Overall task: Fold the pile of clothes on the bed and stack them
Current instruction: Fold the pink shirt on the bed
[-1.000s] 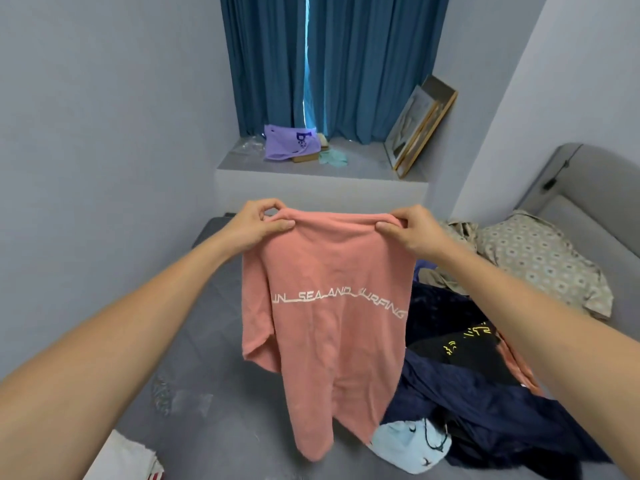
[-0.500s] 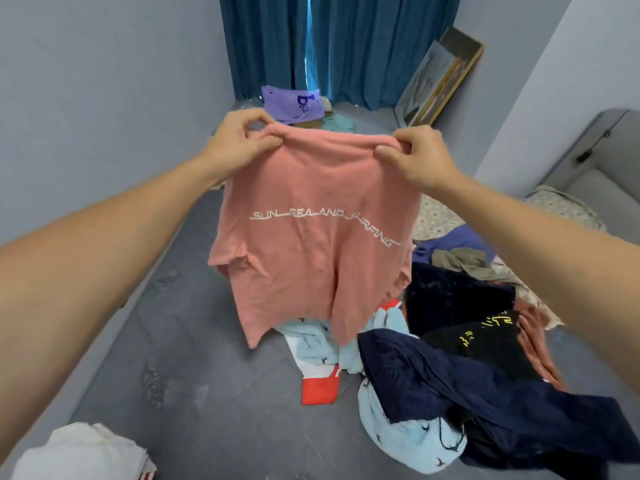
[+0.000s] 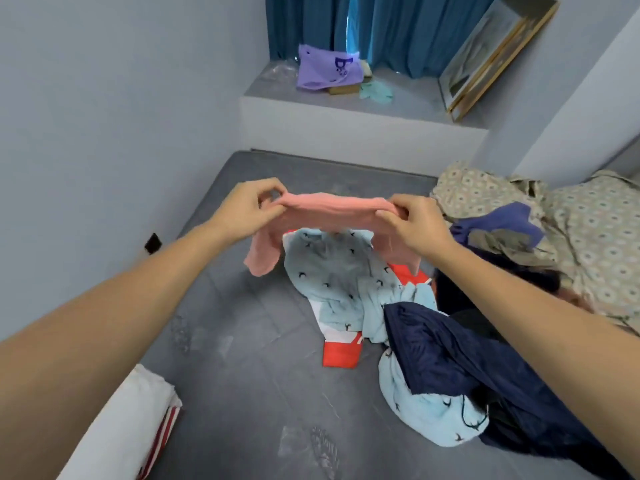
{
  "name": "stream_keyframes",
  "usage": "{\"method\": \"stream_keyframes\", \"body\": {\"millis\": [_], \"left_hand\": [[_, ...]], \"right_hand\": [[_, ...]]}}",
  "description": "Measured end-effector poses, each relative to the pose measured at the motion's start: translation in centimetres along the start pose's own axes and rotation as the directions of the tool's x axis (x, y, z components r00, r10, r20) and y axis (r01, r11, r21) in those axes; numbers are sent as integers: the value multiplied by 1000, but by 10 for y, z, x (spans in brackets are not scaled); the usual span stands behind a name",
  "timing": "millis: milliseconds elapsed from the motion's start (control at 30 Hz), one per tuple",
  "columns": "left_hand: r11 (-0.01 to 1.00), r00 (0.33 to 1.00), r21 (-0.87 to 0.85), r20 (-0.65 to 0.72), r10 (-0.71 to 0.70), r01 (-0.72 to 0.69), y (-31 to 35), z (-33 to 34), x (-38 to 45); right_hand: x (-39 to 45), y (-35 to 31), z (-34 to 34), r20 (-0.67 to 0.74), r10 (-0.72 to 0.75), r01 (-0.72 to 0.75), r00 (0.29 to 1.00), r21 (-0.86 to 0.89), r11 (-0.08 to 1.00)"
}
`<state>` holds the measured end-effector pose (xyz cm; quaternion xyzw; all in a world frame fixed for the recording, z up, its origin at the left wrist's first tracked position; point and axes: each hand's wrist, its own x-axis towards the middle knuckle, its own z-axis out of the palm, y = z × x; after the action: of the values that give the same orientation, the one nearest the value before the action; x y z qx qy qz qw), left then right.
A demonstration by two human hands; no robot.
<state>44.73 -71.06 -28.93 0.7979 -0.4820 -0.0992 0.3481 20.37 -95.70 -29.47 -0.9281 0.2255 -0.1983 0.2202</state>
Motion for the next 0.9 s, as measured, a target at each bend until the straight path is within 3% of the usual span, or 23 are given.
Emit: {"method": "stream_keyframes", "body": {"millis": [167, 367, 633, 767, 900], "left_hand": [[956, 988, 255, 8, -154, 147, -71, 120, -156], [906, 943, 284, 18, -332, 313, -151, 295, -342], [832, 870, 277, -30, -492, 480, -210, 436, -450], [779, 799, 182, -83, -596, 600, -208, 454, -471], [727, 721, -11, -118, -683, 687, -199, 446, -492]], "right_hand": [[-146, 37, 129, 253, -57, 51, 966, 32, 998], [-320, 105, 281, 510, -53, 72, 858, -19, 997], [-437, 172, 379, 508, -23, 25, 861, 4, 1000], [-469, 170, 395, 376, 20, -33, 927, 26, 999], [-507, 148, 398, 362, 40, -59, 931, 42, 997]]}}
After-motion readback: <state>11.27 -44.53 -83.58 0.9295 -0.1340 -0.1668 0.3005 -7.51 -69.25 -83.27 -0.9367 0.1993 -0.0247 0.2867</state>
